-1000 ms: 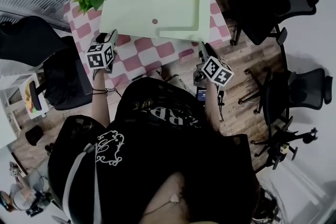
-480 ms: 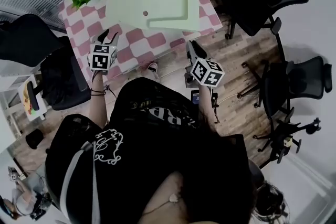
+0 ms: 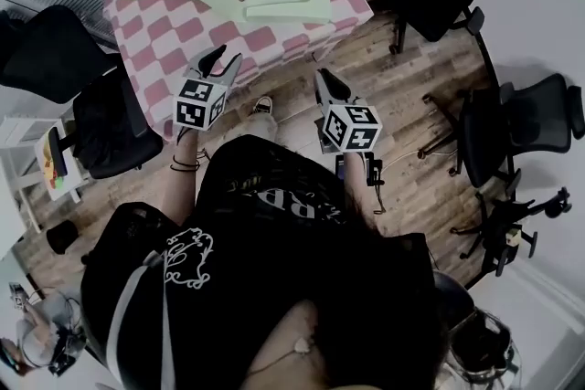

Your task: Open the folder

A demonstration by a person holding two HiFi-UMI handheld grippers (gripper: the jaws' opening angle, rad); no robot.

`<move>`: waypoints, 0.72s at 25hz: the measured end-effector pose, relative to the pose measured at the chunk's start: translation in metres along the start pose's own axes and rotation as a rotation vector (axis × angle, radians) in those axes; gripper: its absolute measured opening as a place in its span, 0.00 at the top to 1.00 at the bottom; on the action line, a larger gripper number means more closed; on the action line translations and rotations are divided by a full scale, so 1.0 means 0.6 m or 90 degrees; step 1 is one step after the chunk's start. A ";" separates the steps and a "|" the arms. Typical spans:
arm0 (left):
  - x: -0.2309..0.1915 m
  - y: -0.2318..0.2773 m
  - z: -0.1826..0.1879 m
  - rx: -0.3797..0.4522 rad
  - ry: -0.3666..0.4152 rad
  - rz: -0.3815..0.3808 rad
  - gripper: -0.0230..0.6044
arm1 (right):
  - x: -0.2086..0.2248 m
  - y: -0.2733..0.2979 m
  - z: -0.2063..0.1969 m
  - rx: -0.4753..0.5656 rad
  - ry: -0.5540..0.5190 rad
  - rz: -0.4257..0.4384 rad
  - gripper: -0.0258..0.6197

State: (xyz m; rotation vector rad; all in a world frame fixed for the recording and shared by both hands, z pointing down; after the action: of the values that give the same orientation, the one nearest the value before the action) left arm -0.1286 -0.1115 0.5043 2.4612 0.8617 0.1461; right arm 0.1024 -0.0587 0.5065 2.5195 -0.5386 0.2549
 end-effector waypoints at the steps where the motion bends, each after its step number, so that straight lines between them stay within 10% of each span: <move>1: 0.024 -0.010 0.004 0.014 -0.002 -0.011 0.71 | -0.007 -0.015 -0.010 0.001 -0.007 0.007 0.89; 18: 0.277 -0.141 -0.016 0.070 0.046 -0.059 0.71 | -0.072 -0.199 -0.084 0.057 -0.061 0.055 0.90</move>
State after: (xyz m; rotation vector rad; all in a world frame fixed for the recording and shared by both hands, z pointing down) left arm -0.0463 0.0498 0.4578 2.5248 1.0378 0.1606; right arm 0.1111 0.0754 0.4797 2.6089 -0.6891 0.1951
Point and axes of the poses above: the fingertips, and each gripper's own axes: y forward along the fingers, x to its right, z out of its top, the point moved 4 cm from there along -y, backward along the fingers, and after that the axes turned 3 degrees about -x, right-handed, at the moved point
